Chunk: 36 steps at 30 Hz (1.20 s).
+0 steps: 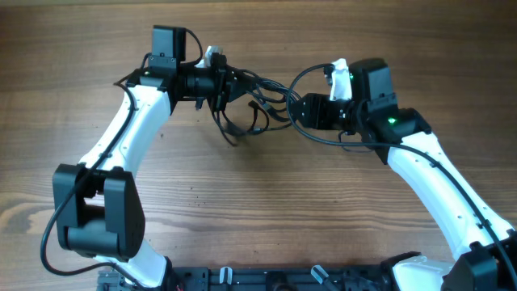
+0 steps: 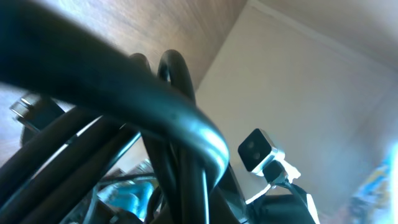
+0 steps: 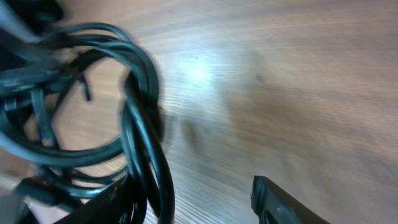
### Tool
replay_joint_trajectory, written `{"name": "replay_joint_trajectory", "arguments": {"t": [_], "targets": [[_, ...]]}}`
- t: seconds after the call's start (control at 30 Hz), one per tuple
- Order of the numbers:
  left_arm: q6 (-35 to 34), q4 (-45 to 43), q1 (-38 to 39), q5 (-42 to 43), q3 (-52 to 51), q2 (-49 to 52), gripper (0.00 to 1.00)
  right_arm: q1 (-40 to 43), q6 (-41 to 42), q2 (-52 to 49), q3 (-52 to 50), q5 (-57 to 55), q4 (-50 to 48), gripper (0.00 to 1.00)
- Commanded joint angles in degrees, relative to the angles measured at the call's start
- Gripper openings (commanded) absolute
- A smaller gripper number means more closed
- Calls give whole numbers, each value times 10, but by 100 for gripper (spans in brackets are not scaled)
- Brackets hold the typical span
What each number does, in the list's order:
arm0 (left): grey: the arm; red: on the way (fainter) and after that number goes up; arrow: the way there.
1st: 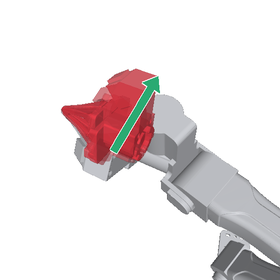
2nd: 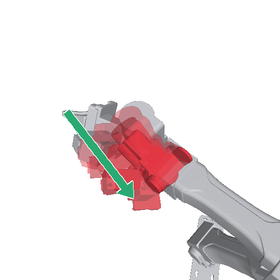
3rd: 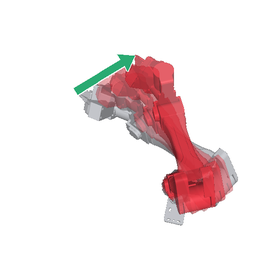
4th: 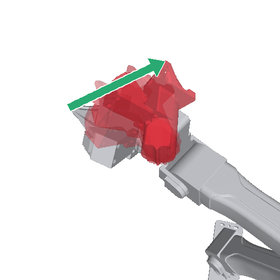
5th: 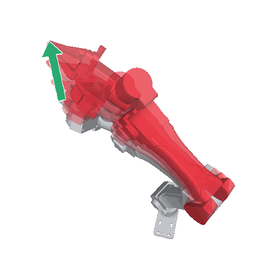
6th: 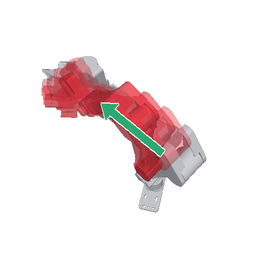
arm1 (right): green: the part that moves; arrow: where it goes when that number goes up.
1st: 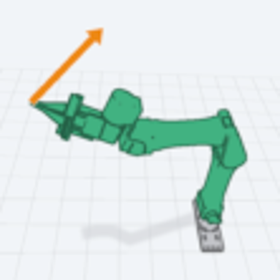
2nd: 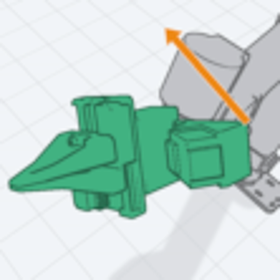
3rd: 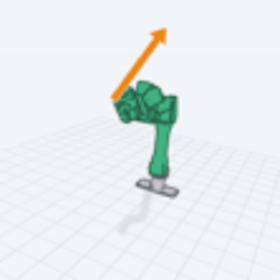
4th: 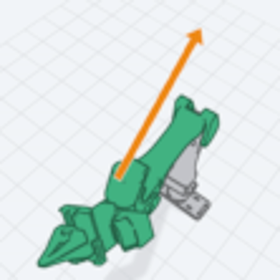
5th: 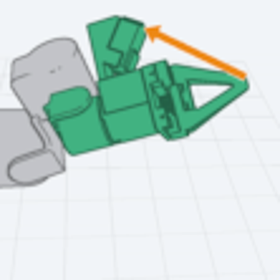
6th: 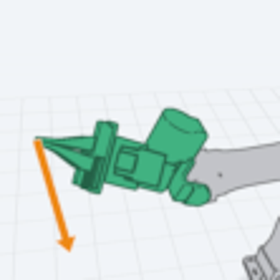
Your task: Untangle cables
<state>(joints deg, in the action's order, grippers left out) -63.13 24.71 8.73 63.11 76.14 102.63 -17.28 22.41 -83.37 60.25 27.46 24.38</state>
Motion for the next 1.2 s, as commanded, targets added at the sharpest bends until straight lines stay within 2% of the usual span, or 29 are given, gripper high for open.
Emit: {"name": "replay_joint_trajectory", "arguments": {"t": [0.0,0.13,0.27,0.33,0.37,0.4,0.5,0.67,0.9,1.03,1.1,1.17], "targets": [[-124,-5,-10,80,8,-28,4,4,-55,-3,3,98,-26,64],[-172,-11,-3,78,7,-28,4,4,29,-7,3,114,-45,62],[-182,-44,8,78,8,-28,4,-10,65,-28,1,96,-40,50],[-186,-57,12,78,8,-28,4,-17,65,-39,1,91,-38,38],[-184,-72,13,78,7,-28,4,-19,68,-44,1,84,-36,24],[-180,-80,13,78,7,-28,4,-18,73,-46,1,74,-29,15],[-141,-103,9,76,7,-28,4,-4,75,-44,1,20,3,4],[-49,-103,-10,40,7,-28,4,66,43,-37,3,-47,72,4],[-32,-101,-43,10,7,-28,4,241,-1,-32,32,-51,147,4],[-30,-101,-56,9,7,-28,4,310,-15,-32,44,12,149,4],[-26,-101,-58,9,7,-28,4,331,-18,-32,46,74,132,4],[-4,-97,-57,9,7,-28,4,355,-29,-32,46,183,82,4]]}}
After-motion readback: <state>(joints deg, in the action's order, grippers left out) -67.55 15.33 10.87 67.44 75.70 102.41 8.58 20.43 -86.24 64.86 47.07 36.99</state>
